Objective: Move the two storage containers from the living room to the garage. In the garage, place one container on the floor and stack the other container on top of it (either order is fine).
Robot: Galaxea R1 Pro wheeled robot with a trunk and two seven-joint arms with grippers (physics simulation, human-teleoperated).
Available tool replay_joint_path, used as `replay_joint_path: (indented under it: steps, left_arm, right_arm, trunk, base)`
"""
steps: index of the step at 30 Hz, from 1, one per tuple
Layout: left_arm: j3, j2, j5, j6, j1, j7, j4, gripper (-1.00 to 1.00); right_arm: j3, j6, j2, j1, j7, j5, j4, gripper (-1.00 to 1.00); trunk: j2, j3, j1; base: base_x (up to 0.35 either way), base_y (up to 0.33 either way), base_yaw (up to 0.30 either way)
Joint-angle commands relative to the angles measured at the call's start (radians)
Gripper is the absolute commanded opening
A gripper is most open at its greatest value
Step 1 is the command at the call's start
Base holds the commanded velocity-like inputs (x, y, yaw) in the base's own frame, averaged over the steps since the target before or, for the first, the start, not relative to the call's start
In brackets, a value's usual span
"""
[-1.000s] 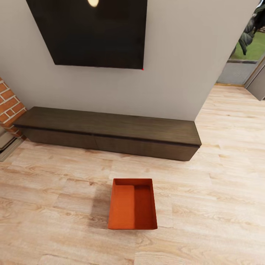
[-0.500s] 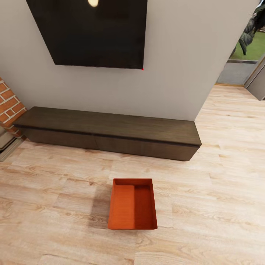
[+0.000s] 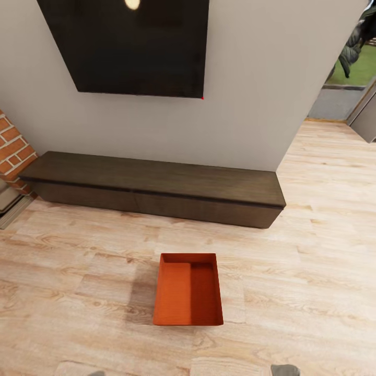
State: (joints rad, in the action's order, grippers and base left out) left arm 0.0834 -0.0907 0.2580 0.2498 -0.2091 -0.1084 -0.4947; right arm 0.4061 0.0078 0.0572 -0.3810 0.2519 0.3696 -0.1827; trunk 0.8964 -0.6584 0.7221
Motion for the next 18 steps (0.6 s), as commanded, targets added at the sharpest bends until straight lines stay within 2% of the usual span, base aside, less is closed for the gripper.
replay_joint_path:
  steps: [1, 3, 5, 6, 9, 12, 13, 14, 15, 16, 18]
  left_arm:
    - [0.0, -0.004, 0.012, 0.014, -0.005, -0.016, -0.003, 1.0]
    - [0.0, -0.007, 0.012, 0.023, -0.017, -0.03, -0.003, 1.0]
    - [0.001, -0.009, 0.014, 0.047, -0.057, -0.056, -0.001, 1.0]
    - [0.001, -0.009, 0.015, 0.069, -0.095, -0.069, -0.001, 1.0]
    - [0.001, 0.003, 0.016, 0.091, -0.16, -0.079, -0.001, 1.0]
    - [0.001, 0.02, 0.016, 0.097, -0.203, -0.082, 0.0, 1.0]
    - [0.001, 0.036, 0.016, 0.1, -0.231, -0.083, 0.0, 1.0]
    - [-0.001, 0.065, 0.011, 0.102, -0.27, -0.084, 0.006, 1.0]
    - [-0.005, 0.1, 0.001, 0.103, -0.307, -0.085, 0.014, 1.0]
    - [-0.006, 0.112, -0.004, 0.103, -0.318, -0.085, 0.016, 1.0]
    - [-0.009, 0.156, -0.044, 0.098, -0.348, -0.086, 0.017, 1.0]
  right_arm:
    - [0.008, 0.001, 0.016, -0.024, 0.012, 0.011, -0.005, 1.0]
    - [0.007, 0.0, 0.032, -0.05, 0.017, 0.011, -0.007, 1.0]
    - [0.007, 0.0, 0.056, -0.111, 0.023, 0.011, -0.009, 1.0]
    - [0.007, 0.001, 0.061, -0.164, 0.025, 0.011, -0.008, 1.0]
    - [0.007, 0.001, 0.058, -0.244, 0.026, 0.013, -0.008, 1.0]
    - [0.006, -0.001, 0.049, -0.283, 0.026, 0.015, -0.008, 1.0]
    - [0.006, -0.003, 0.036, -0.302, 0.026, 0.016, -0.008, 1.0]
    - [0.006, -0.007, -0.001, -0.318, 0.026, 0.016, -0.008, 1.0]
    - [0.007, -0.009, -0.049, -0.327, 0.026, 0.013, -0.008, 1.0]
    - [0.007, -0.01, -0.064, -0.328, 0.026, 0.011, -0.008, 1.0]
    - [0.009, -0.021, -0.111, -0.333, 0.021, 0.008, -0.008, 1.0]
  trunk:
    - [0.001, -0.001, 0.0]
    - [0.001, -0.001, 0.0]
    - [0.001, -0.001, 0.0]
    - [0.001, -0.001, 0.0]
    - [0.001, -0.001, 0.0]
    - [0.001, -0.001, 0.0]
    - [0.001, -0.001, 0.0]
    - [0.001, -0.001, 0.0]
    - [0.001, -0.001, 0.0]
    - [0.001, -0.001, 0.0]
    - [0.001, -0.001, 0.0]
  base:
    - [0.0, 0.0, 0.0]
    - [0.0, 0.0, 0.0]
    - [0.0, 0.0, 0.0]
    - [0.0, 0.0, 0.0]
    - [0.0, 0.0, 0.0]
    - [0.0, 0.0, 0.0]
    - [0.0, 0.0, 0.0]
    - [0.0, 0.0, 0.0]
    - [0.0, 0.0, 0.0]
    - [0.0, 0.0, 0.0]
    - [0.0, 0.0, 0.0]
